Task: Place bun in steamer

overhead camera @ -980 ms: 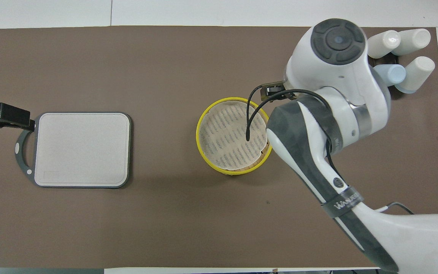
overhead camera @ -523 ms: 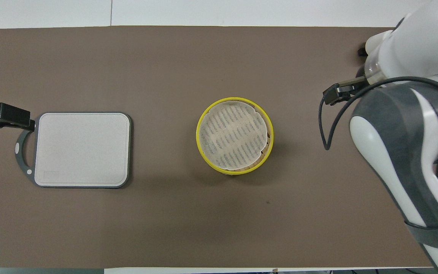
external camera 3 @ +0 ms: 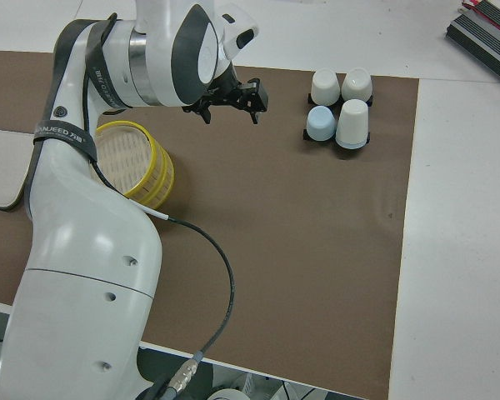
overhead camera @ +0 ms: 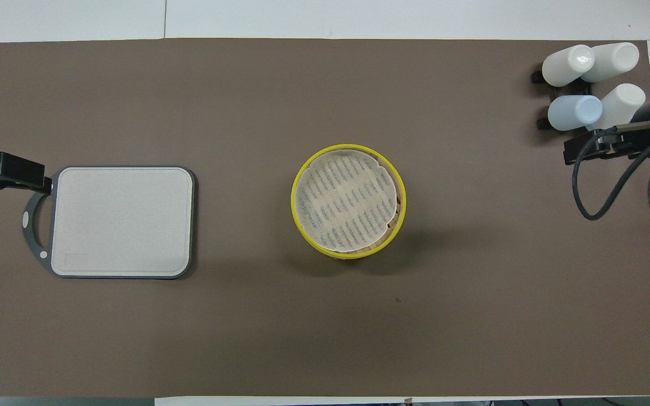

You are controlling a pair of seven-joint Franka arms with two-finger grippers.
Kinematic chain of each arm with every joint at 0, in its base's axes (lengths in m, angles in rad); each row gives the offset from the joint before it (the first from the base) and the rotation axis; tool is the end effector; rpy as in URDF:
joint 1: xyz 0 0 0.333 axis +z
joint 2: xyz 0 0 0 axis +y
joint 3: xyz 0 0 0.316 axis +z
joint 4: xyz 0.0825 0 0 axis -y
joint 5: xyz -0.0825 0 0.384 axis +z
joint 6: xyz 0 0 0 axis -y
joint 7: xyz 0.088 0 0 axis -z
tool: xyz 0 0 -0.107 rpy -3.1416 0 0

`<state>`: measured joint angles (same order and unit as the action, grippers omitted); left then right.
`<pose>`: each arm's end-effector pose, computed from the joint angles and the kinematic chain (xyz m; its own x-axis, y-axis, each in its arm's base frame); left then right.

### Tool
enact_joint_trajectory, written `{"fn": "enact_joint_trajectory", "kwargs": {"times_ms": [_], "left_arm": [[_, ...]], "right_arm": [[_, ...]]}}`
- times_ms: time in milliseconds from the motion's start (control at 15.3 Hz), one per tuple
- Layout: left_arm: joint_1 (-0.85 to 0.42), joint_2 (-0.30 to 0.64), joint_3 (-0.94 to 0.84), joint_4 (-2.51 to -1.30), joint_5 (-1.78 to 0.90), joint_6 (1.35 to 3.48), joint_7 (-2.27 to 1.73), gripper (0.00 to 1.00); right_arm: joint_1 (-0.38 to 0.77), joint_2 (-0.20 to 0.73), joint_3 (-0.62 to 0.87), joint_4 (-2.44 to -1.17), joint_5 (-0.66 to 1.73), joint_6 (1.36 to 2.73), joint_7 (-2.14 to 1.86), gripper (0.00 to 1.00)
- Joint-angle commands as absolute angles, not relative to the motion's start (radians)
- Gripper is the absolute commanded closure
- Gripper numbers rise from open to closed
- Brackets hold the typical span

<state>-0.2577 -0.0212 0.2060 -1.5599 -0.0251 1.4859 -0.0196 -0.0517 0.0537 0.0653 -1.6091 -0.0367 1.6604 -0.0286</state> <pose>0.5385 -0.0295 0.6338 0.9980 -0.0344 -0.0538 -0.0329 -0.9991 0.0284 0.5770 0.0033 0.5839 0.9990 0.0454 -0.0033 0.0454 -0.9984 0.0330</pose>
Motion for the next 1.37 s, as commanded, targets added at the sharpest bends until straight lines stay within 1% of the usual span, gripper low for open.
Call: {"fn": "enact_joint_trajectory", "kwargs": {"times_ms": [0, 654, 1307], "left_arm": [[-0.270, -0.012, 0.218, -1.542, -0.009, 1.488, -0.011, 0.00], [-0.270, -0.012, 0.218, -1.542, -0.011, 1.493, -0.011, 0.00], [-0.272, -0.012, 0.218, -1.542, -0.011, 1.494, -0.012, 0.00]], "right_arm": [[-0.077, 0.040, 0.071, -1.634, -0.017, 1.670, -0.046, 0.00], [-0.095, 0.041, 0.066, -1.629, 0.032, 1.683, -0.037, 0.00], [-0.094, 0.038, 0.064, -1.629, 0.020, 1.647, -0.041, 0.00]]}}
